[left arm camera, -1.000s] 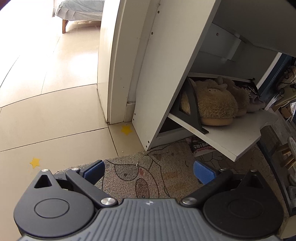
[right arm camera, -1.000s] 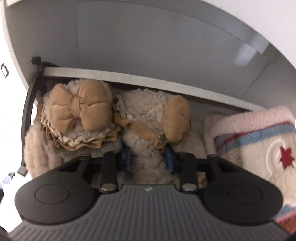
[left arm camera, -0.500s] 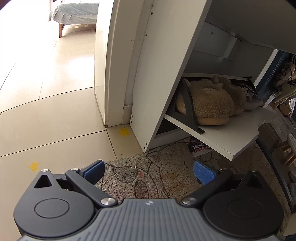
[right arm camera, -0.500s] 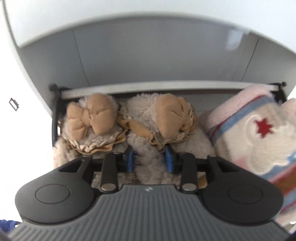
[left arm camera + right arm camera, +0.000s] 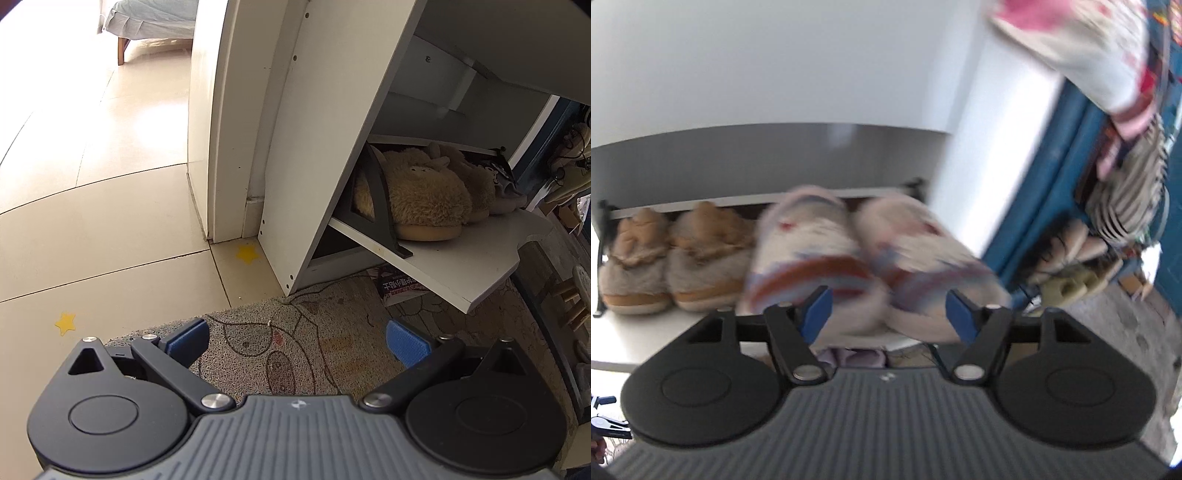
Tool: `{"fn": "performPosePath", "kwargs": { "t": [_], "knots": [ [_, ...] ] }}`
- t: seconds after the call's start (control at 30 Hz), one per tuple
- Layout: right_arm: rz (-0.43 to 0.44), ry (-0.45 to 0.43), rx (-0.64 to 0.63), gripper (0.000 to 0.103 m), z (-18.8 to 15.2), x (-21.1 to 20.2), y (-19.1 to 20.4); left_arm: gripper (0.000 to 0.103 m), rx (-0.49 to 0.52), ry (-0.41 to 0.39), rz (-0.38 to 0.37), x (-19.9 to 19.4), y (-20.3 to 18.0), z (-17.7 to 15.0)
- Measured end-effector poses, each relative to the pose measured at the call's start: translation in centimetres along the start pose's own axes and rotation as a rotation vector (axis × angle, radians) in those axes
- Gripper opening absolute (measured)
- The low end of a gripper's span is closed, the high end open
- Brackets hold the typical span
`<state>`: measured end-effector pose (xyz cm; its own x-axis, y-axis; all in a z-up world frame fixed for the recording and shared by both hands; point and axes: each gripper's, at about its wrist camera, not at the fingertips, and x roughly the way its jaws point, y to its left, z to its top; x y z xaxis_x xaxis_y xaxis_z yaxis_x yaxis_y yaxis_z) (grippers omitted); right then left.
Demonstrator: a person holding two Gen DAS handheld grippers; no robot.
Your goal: Organize scattered shoes
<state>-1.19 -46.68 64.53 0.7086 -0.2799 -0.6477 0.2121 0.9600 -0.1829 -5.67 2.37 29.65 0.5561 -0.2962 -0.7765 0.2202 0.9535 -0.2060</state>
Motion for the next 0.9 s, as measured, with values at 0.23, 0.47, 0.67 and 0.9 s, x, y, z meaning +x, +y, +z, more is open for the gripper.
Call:
{"fn": "performPosePath", "kwargs": {
  "t": [0.23,0.47,0.67,0.9],
  "knots": [
    [-0.036,0.031,-0.009,0.082,0.0,3.7,-0.7,0.102,0.010,0.001,0.011,0.2,-0.4,0.1],
    [0.054,0.021,0.047,0.068,1.8,5.7,-2.0,0.102,0.029,0.012,0.024,1.0,-0.9,0.3],
    [0.088,0.034,0.079,0.068,1.2,7.7,-2.1,0.103,0.051,-0.005,0.005,0.2,-2.0,0.3],
    [0.166,-0.086,0.197,0.069,0.5,4.2,-3.2,0.102,0.040,-0.006,0.028,-0.2,-0.8,0.5]
  ]
}}
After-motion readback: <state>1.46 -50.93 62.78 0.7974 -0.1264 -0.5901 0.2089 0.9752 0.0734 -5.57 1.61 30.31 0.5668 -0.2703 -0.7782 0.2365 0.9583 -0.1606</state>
